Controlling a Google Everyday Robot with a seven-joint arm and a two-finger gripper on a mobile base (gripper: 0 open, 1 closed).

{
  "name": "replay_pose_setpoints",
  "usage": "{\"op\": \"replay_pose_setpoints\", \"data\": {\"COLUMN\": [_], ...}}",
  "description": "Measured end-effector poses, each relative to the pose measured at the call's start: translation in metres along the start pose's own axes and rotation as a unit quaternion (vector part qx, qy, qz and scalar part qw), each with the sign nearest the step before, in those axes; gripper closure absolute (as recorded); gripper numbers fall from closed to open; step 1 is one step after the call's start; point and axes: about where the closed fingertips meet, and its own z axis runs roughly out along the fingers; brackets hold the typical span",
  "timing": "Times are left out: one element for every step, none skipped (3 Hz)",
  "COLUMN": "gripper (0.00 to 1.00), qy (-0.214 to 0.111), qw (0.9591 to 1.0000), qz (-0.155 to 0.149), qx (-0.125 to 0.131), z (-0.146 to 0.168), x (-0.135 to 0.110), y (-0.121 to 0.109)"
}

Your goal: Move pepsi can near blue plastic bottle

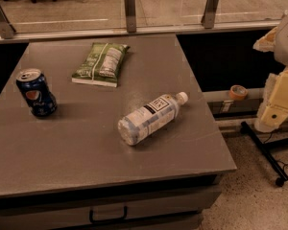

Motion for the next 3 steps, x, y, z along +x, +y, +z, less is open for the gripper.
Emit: {"op": "replay_pose_setpoints", "data": {"gripper": [0.0, 0.0, 0.0], "qy": [0.0, -0.051, -0.146], "qw": [1.0, 0.9983, 0.9866], "qz": [0.0, -0.027, -0.072], "qx": [0.0, 0.007, 0.005], "z": [0.0, 0.003, 0.01], "x": [0.0, -0.036, -0.102], "y": [0.0, 0.001, 0.002]}}
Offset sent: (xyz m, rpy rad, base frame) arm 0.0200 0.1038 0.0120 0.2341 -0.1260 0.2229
